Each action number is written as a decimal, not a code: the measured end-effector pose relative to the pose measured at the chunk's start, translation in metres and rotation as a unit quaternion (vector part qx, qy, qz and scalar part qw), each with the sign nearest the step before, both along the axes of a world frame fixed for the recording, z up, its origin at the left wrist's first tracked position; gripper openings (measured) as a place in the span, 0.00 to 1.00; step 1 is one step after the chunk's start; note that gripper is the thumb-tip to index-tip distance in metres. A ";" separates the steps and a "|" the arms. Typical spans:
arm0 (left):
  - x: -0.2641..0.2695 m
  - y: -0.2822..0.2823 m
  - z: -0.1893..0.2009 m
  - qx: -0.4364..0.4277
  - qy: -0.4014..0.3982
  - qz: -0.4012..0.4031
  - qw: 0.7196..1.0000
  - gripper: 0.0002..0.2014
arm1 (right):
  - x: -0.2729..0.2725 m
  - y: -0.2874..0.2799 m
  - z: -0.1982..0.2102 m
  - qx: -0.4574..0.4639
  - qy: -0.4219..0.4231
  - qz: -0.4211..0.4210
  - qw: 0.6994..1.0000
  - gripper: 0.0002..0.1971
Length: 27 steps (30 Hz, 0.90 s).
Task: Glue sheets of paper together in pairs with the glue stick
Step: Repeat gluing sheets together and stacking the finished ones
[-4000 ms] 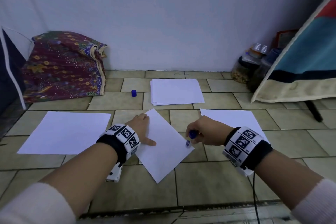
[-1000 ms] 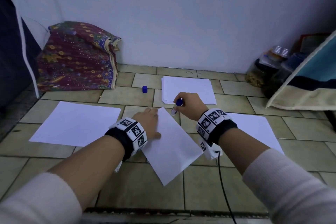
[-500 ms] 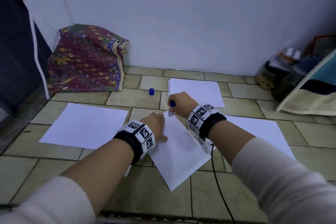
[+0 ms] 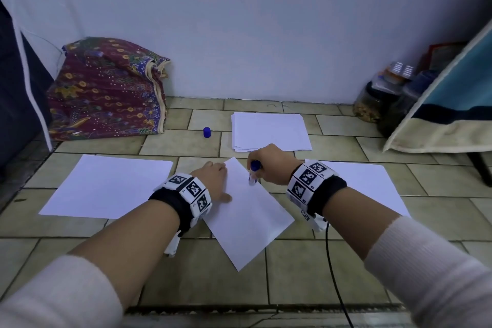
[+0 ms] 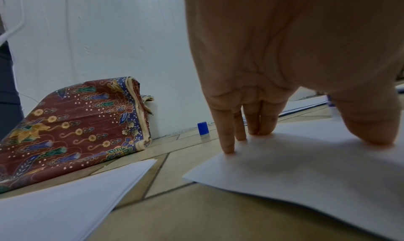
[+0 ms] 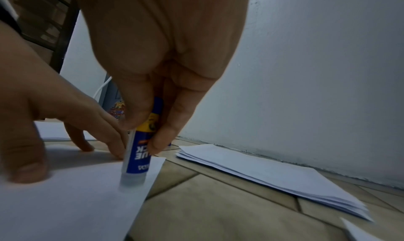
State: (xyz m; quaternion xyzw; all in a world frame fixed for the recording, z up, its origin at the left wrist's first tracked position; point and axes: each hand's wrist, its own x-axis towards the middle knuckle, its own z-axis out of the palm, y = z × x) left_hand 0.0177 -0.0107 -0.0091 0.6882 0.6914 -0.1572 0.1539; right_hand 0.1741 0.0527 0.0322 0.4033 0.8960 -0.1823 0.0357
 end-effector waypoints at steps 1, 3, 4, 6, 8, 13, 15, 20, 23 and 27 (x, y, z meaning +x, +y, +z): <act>0.000 0.000 0.000 0.000 -0.001 -0.001 1.000 0.40 | 0.004 -0.002 0.000 -0.001 0.002 -0.001 1.000 0.10; -0.001 -0.001 0.000 0.002 -0.001 -0.001 1.000 0.40 | 0.014 -0.007 -0.001 -0.009 0.013 -0.001 1.000 0.09; -0.001 -0.001 0.000 0.001 -0.001 -0.002 1.000 0.40 | 0.019 -0.010 -0.001 -0.015 0.019 -0.001 1.000 0.09; -0.001 -0.001 0.001 -0.001 0.003 -0.006 1.000 0.40 | 0.030 -0.015 0.000 -0.022 0.024 0.001 0.999 0.08; -0.002 -0.002 0.002 0.002 0.006 -0.007 1.000 0.40 | 0.041 -0.021 0.001 -0.026 0.024 0.004 0.999 0.08; -0.009 -0.002 0.002 -0.011 0.010 -0.018 1.000 0.35 | 0.067 -0.033 -0.001 -0.035 0.025 0.006 0.999 0.07; -0.011 0.000 0.003 -0.015 0.003 -0.020 1.000 0.28 | 0.076 -0.036 -0.001 -0.037 0.017 0.012 0.999 0.08; -0.023 0.002 0.000 -0.012 -0.034 -0.018 0.999 0.30 | 0.090 -0.036 -0.002 -0.038 0.005 0.027 0.999 0.08; -0.031 0.001 -0.002 -0.016 -0.046 -0.026 0.999 0.32 | 0.091 -0.031 0.004 -0.041 -0.017 0.043 0.998 0.11; -0.039 -0.002 -0.002 -0.001 -0.052 -0.023 0.998 0.31 | 0.090 -0.014 0.014 -0.072 0.148 -0.040 0.986 0.09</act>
